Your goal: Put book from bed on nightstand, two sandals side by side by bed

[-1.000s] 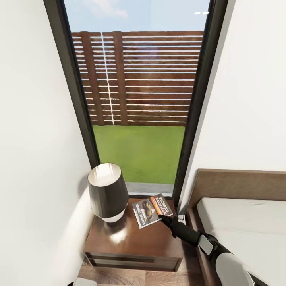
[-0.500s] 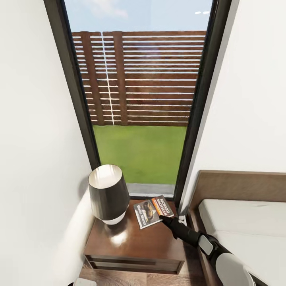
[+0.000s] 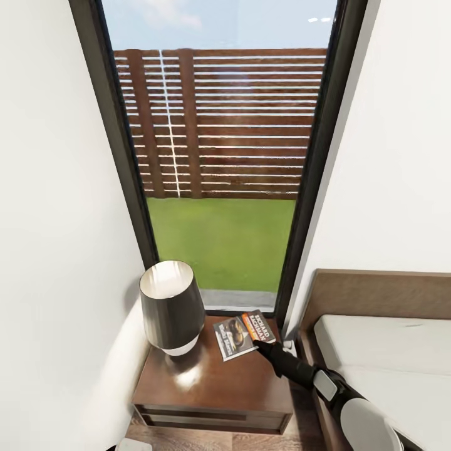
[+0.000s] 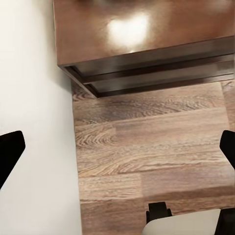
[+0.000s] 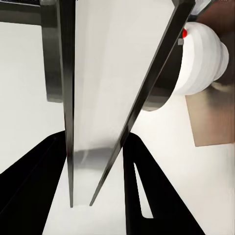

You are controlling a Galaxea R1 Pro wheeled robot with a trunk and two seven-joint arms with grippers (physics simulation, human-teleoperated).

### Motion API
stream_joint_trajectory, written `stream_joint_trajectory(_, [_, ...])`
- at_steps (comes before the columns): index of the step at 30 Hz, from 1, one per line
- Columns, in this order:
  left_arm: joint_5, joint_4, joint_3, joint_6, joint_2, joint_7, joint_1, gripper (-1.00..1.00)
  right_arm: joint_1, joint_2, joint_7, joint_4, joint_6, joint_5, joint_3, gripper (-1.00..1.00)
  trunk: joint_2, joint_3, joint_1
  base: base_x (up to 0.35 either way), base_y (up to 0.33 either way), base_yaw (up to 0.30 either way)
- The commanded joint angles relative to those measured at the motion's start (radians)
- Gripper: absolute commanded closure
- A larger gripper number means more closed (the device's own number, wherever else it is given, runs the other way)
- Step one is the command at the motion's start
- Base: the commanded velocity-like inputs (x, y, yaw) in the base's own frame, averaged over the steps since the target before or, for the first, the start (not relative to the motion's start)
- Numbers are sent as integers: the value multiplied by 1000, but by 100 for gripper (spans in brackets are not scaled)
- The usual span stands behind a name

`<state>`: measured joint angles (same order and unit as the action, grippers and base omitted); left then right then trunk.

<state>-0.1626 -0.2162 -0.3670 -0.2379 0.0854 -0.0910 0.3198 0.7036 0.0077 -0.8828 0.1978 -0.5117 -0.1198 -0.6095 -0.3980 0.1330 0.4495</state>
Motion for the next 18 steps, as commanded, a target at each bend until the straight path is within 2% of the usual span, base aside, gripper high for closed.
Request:
stream_joint_trajectory(1, [-9,0,-9,-3,1,-4,1,-100,3,0,9,1,-9,-11,2,100,-2,2,1,3,2,0])
stream_joint_trajectory(5, [-9,1,-9,-3,1,-4,1,-100,11,1,40,0,-10,-12,-1,100,-2,2,1,2,1,0])
stream_joint_trajectory(9, [-9,0,-9,-3,1,-4,1,-100,14,1,66,-3,-10,-12,-20,100,-2,2,1,0,0,0])
stream_joint_trajectory(10, [-9,0,-9,-3,0,-4,1,-100,15,1,82,-4,-10,-11,-43,100,-2,2,1,0,0,0])
stream_joint_trajectory(12, [-9,1,-9,-2,0,-4,1,-100,16,0,98,-4,-11,-11,-65,100,-2,2,1,12,0,0])
stream_joint_trajectory(18, [-9,0,-8,-2,-1,-4,1,-100,17,1,124,-4,-15,-10,-95,100,-2,2,1,48,0,0])
